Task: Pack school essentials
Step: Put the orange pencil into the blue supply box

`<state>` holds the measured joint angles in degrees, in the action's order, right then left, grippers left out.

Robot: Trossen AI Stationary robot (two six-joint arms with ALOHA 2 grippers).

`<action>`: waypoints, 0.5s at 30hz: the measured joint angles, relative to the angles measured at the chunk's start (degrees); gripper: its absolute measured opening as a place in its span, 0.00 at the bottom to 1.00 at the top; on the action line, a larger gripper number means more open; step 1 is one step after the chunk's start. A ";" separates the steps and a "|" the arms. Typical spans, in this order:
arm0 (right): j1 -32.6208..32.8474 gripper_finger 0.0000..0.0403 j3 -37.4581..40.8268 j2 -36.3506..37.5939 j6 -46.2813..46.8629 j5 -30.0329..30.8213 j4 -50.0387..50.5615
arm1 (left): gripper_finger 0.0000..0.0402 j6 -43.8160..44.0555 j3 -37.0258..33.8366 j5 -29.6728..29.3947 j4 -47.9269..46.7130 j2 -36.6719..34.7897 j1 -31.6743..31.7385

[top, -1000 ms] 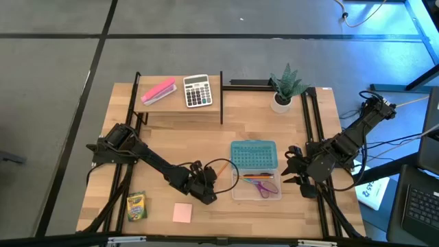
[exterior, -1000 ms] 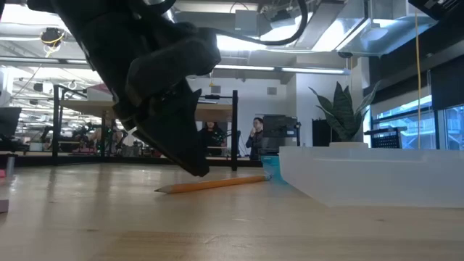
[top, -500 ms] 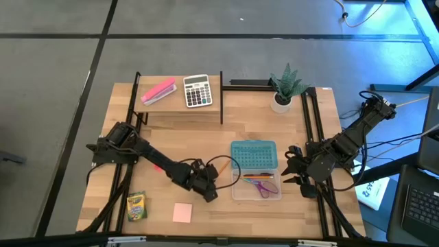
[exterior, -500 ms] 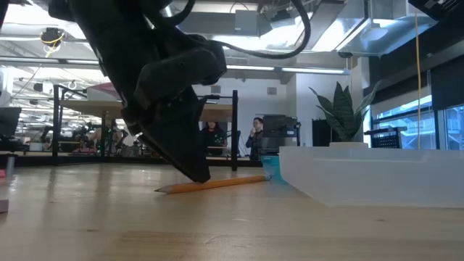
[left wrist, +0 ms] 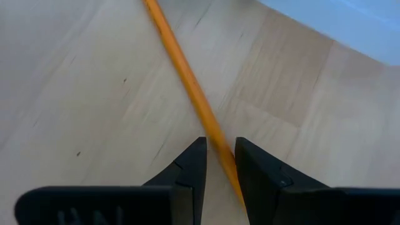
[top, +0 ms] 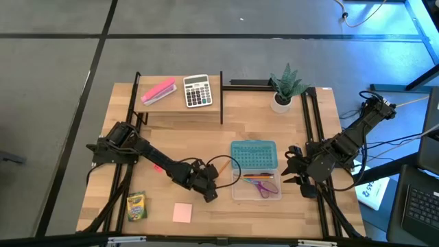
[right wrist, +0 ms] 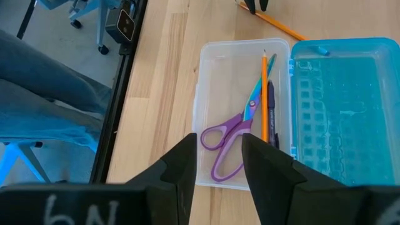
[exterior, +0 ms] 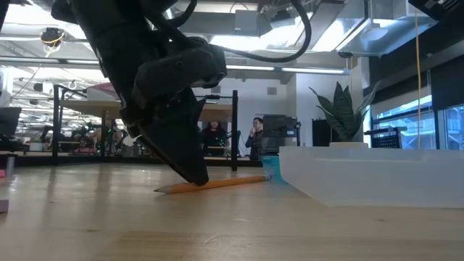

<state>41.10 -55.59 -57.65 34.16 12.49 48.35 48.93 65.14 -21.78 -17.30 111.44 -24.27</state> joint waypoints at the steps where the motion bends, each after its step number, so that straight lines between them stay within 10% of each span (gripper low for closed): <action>1: 0.00 0.32 0.00 0.00 0.00 0.00 -0.01 | 0.19 0.00 -0.22 -0.09 -0.10 0.00 0.00; 15: 0.00 0.32 0.00 0.00 0.02 0.00 0.00 | 0.18 -1.09 -0.48 0.36 -0.08 -0.02 0.04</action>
<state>41.10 -55.59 -57.65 34.17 12.49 48.36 47.83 64.66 -21.42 -17.39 111.42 -24.23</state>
